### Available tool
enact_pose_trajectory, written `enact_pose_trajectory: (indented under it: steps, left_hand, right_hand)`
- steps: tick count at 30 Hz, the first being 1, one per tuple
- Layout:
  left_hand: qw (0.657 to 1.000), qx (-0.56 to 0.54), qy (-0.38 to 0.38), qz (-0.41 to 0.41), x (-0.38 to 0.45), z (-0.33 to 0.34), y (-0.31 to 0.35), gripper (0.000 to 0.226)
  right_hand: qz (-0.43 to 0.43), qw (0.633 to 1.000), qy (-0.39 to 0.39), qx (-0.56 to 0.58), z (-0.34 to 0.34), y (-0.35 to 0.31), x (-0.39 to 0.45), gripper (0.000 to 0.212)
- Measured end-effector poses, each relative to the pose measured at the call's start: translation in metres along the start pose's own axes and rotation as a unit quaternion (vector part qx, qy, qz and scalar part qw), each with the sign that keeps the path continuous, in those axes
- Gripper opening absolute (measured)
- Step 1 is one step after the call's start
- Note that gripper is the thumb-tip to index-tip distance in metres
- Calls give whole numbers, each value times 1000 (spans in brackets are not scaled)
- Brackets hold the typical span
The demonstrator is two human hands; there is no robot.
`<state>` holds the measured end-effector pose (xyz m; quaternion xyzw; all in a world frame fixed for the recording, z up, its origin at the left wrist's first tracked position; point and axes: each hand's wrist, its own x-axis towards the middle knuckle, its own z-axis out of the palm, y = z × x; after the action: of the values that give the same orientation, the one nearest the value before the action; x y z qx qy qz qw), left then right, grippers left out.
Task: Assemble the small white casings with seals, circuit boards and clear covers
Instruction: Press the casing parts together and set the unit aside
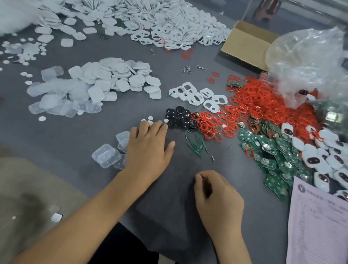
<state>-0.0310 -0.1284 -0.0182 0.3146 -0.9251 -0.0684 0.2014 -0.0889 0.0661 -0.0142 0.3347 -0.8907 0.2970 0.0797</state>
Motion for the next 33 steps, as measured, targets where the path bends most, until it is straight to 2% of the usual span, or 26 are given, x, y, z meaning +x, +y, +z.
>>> enact_pose_trajectory:
  steps: [4,8,11,15,18,22,24,28,33]
  left_hand:
    - [998,-19,39,35,-7,6,3,41]
    - [992,-46,86,77,-8,8,1,22]
    - [982,-73,106,137,-15,5,3,12]
    - [973,-62,99,198,-41,-2,14,16]
    - [971,-78,79,212,-58,-6,16,23]
    - [981,-106,66,146,-70,-13,5,38]
    - [988,-95,80,90,-76,-17,-7,41]
    - [994,-50,100,-2,-79,-24,-37,47]
    - [994,-28,88,-56,-60,-27,-40,55]
  right_hand:
    - [-62,998,-5,-29,4,-6,1,12]
    - [-73,997,-7,-33,8,-9,7,11]
    - [-87,996,3,-23,13,-12,10,11]
    - [-51,997,44,25,16,-7,9,30]
    - [-50,998,37,28,16,-5,7,35]
    - [-74,997,18,19,13,-6,5,27]
    - [-89,996,15,20,14,-12,6,20]
    - [-115,993,25,31,26,-38,10,22]
    - [-147,988,42,26,36,-52,16,16]
